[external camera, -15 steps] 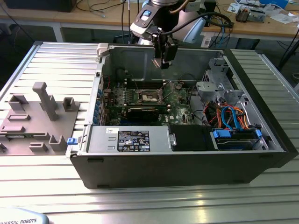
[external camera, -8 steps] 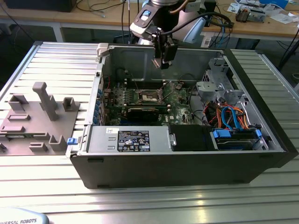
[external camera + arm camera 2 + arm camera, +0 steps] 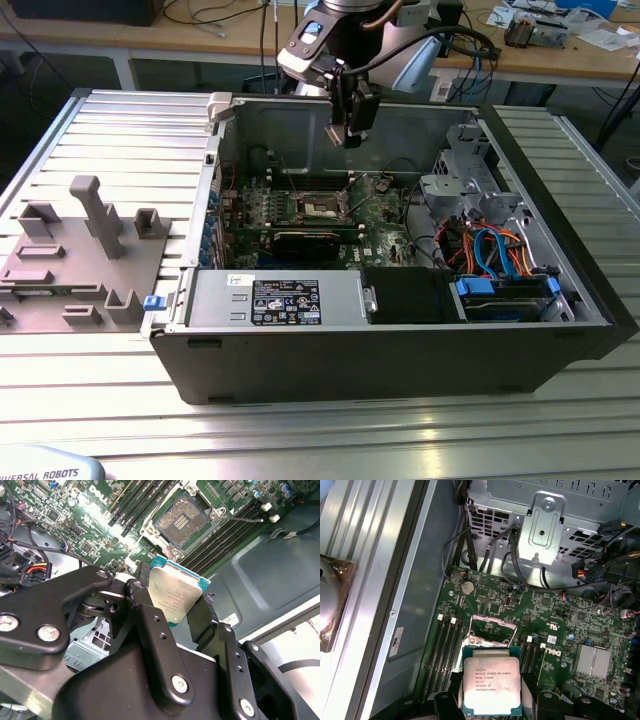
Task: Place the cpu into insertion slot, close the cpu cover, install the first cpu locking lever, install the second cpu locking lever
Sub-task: 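Place the cpu into insertion slot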
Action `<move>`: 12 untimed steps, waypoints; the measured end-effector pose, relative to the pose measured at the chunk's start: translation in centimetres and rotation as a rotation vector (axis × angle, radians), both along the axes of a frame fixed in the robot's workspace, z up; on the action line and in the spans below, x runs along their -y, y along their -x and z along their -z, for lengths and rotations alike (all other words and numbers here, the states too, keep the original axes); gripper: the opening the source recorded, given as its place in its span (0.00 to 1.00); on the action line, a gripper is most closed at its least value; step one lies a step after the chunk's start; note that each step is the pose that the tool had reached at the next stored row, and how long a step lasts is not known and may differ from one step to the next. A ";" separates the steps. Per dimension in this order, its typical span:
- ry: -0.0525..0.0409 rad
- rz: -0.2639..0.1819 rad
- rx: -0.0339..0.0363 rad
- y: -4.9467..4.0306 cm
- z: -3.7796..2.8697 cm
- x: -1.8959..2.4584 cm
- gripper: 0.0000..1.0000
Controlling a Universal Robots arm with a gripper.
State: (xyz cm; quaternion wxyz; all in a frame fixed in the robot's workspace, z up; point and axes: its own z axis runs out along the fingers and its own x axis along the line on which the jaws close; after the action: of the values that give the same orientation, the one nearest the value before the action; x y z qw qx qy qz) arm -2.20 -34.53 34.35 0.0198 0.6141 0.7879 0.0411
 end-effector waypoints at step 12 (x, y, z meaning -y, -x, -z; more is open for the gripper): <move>0.0000 0.015 0.0000 0.00 0.02 0.00 0.54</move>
State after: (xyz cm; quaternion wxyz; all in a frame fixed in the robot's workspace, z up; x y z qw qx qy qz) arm -2.20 -34.53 34.33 0.0201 0.6198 0.7834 0.0410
